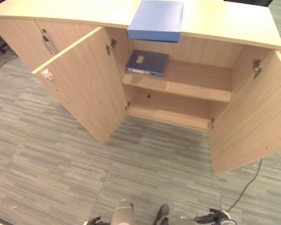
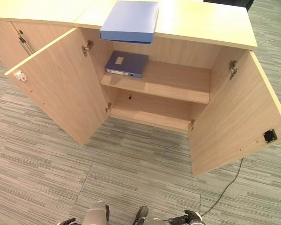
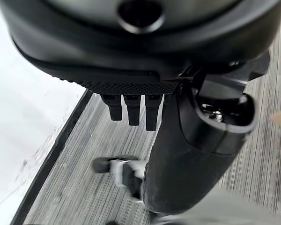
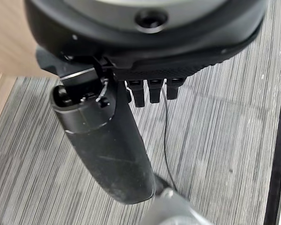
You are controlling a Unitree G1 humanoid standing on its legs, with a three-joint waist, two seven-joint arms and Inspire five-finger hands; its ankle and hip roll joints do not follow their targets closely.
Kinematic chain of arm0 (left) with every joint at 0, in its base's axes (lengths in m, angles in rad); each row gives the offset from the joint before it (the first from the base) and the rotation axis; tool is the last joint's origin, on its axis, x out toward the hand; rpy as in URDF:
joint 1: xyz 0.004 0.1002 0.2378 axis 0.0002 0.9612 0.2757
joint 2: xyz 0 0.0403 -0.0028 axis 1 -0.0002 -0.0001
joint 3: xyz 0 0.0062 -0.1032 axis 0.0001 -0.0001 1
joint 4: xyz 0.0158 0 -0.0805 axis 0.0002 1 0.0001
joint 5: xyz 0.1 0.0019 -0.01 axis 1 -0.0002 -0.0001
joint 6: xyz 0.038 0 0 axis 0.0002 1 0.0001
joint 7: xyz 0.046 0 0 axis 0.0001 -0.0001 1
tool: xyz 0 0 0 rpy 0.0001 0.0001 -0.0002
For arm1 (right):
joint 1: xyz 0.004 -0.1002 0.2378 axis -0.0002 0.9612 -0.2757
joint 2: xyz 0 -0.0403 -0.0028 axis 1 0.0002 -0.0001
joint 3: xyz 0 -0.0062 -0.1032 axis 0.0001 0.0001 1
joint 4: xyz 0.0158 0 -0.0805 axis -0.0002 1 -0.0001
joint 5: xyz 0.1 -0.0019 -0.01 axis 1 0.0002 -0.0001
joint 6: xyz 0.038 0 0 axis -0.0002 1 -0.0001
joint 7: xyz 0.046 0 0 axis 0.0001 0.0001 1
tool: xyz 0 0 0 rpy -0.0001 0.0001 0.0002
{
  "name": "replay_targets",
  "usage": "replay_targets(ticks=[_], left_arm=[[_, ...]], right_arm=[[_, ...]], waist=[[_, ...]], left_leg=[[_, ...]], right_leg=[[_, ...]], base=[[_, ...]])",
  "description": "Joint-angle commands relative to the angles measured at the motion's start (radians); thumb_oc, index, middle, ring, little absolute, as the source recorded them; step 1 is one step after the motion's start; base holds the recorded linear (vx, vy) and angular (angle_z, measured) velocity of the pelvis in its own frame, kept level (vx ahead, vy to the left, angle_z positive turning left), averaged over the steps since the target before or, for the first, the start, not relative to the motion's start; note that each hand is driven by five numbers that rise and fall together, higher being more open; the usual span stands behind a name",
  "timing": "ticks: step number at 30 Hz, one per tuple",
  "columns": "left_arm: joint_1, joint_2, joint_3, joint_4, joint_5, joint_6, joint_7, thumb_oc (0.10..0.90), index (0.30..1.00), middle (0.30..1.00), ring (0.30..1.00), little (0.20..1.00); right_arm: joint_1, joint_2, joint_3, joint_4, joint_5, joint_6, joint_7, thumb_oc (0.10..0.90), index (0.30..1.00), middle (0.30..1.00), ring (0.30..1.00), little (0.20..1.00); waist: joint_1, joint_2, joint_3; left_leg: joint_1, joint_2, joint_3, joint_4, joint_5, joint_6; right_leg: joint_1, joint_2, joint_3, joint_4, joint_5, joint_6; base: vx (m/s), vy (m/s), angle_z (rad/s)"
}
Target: Put the empty folder in the office cabinet
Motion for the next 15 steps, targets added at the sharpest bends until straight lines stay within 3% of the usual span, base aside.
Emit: replay_targets(ticks=[1, 2, 3, 4, 5, 9, 12, 14, 15], left_arm=[[0.038, 0.004, -0.046, 0.004, -0.010, 0.013, 0.009, 0.800, 0.900, 0.900, 0.900, 0.900], [0.042, 0.006, -0.048, 0.006, -0.016, 0.012, 0.009, 0.800, 0.900, 0.900, 0.900, 0.900], [0.040, 0.008, -0.050, 0.008, -0.017, 0.009, 0.010, 0.800, 0.900, 0.900, 0.900, 0.900], [0.038, 0.006, -0.054, 0.012, -0.016, 0.010, 0.010, 0.800, 0.900, 0.900, 0.900, 0.900], [0.051, -0.002, -0.050, 0.030, -0.011, 0.012, 0.004, 0.800, 0.900, 0.900, 0.900, 0.900], [0.041, 0.007, -0.046, 0.034, -0.002, 0.013, 0.009, 0.800, 0.900, 0.900, 0.900, 0.900], [0.024, 0.019, -0.051, 0.016, -0.009, 0.010, 0.015, 0.800, 0.900, 0.900, 0.900, 0.900], [0.020, 0.022, -0.047, 0.011, -0.009, 0.008, 0.019, 0.800, 0.900, 0.900, 0.900, 0.900], [0.023, 0.022, -0.045, 0.012, -0.003, 0.015, 0.023, 0.800, 0.900, 0.900, 0.900, 0.900]], right_arm=[[0.022, -0.046, 0.000, 0.004, 0.023, -0.005, -0.016, 0.800, 0.900, 0.900, 0.900, 0.900], [0.017, -0.049, 0.008, 0.006, 0.023, -0.008, -0.017, 0.800, 0.900, 0.900, 0.900, 0.900], [0.018, -0.046, 0.011, 0.008, 0.021, -0.009, -0.018, 0.800, 0.900, 0.900, 0.900, 0.900], [0.022, -0.046, 0.008, 0.012, 0.018, -0.009, -0.018, 0.800, 0.900, 0.900, 0.900, 0.900], [0.034, -0.040, 0.008, 0.018, 0.002, -0.007, -0.010, 0.800, 0.900, 0.900, 0.900, 0.900], [0.036, -0.020, 0.019, 0.023, -0.019, 0.003, -0.006, 0.800, 0.900, 0.900, 0.900, 0.900], [0.015, -0.012, 0.026, 0.010, -0.013, 0.003, -0.010, 0.800, 0.900, 0.900, 0.900, 0.900], [0.007, -0.011, 0.023, -0.013, -0.013, 0.003, -0.007, 0.800, 0.900, 0.900, 0.900, 0.900], [0.002, -0.012, 0.018, -0.022, -0.014, 0.006, -0.006, 0.800, 0.900, 0.900, 0.900, 0.900]], waist=[[0.054, 0.027, 0.058], [0.083, 0.041, 0.062], [0.093, 0.056, 0.061], [0.097, 0.061, 0.061], [0.105, 0.074, 0.058], [0.091, 0.049, 0.044], [0.093, 0.036, 0.051], [0.094, 0.036, 0.048], [0.089, 0.043, 0.050]], left_leg=[[0.078, -0.040, 0.063, -0.174, -0.066, 0.067], [0.048, -0.029, 0.032, -0.372, 0.041, 0.037], [0.030, -0.018, 0.017, -0.445, 0.104, 0.024], [0.029, -0.003, 0.021, -0.507, 0.160, 0.012], [0.075, 0.003, 0.031, -0.582, 0.169, 0.023], [0.086, -0.047, 0.062, -0.568, 0.136, 0.056], [0.075, -0.080, 0.081, -0.547, 0.102, 0.084], [0.082, -0.126, 0.091, -0.523, 0.039, 0.119], [0.106, -0.155, 0.103, -0.524, 0.015, 0.150]], right_leg=[[0.008, -0.093, 0.103, -0.009, 0.050, 0.129], [0.035, -0.085, 0.128, -0.008, 0.034, 0.137], [0.052, -0.075, 0.139, -0.007, 0.028, 0.146], [0.067, -0.074, 0.143, -0.007, 0.026, 0.149], [0.068, -0.083, 0.158, 0.016, 0.033, 0.165], [0.048, -0.141, 0.185, 0.012, 0.064, 0.188], [0.026, -0.171, 0.188, 0.005, 0.093, 0.207], [0.008, -0.234, 0.187, 0.053, 0.122, 0.232], [-0.028, -0.296, 0.196, 0.154, 0.198, 0.239]], base=[[0.35, 0.203, -0.58], [0.37, 0.239, -0.63], [0.38, 0.229, -0.53], [0.29, 0.246, -0.69], [0.29, 0.298, -0.64], [0.18, 0.238, -0.77], [0.08, 0.217, 0.11], [0.13, 0.336, 0.27], [0.18, 0.306, 0.07]])
